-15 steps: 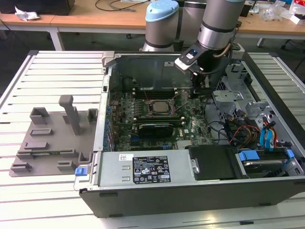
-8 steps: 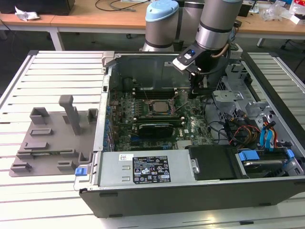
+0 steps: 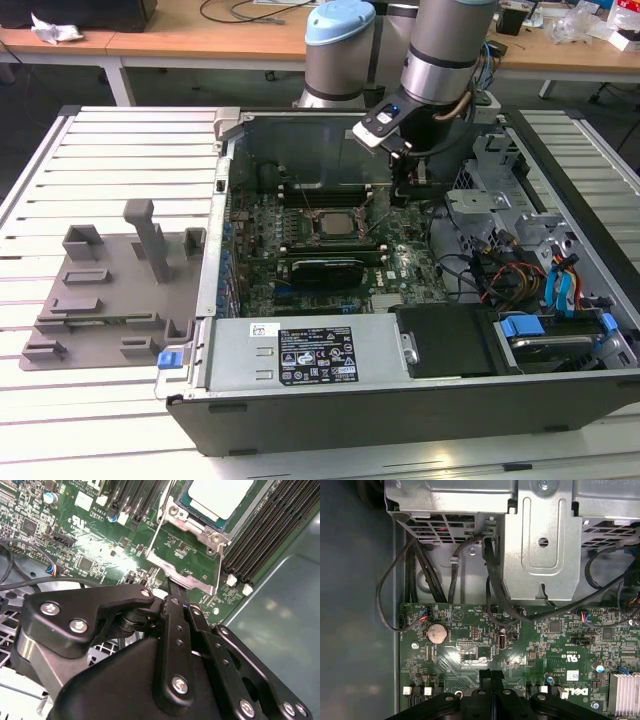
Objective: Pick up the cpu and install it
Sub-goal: 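Close the cpu cover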
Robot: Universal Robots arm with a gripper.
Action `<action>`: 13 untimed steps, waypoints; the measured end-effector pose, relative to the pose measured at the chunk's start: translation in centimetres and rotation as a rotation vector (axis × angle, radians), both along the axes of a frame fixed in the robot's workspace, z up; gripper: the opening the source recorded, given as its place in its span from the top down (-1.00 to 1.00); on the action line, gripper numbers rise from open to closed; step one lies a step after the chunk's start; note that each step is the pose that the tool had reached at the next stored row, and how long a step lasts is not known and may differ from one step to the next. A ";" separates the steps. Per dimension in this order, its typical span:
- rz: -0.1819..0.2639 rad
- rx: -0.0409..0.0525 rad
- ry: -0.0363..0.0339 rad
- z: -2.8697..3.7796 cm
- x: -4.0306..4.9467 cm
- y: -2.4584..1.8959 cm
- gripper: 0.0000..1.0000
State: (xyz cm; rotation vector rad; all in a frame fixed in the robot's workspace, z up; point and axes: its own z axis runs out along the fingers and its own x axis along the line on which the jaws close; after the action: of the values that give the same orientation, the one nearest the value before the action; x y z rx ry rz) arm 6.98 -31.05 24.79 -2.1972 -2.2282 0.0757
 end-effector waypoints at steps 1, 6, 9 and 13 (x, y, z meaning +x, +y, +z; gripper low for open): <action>0.000 0.0000 0.0000 0.00 -0.18 0.00 0.79; 0.000 0.0000 0.0000 0.00 -0.53 0.00 0.79; 0.000 0.0000 0.0000 0.00 -0.94 0.00 0.79; 0.000 0.0001 0.0000 0.00 -1.30 0.00 0.79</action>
State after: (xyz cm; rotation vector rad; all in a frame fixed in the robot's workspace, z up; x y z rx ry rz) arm 5.68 -31.05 24.79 -2.1971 -2.2282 0.0757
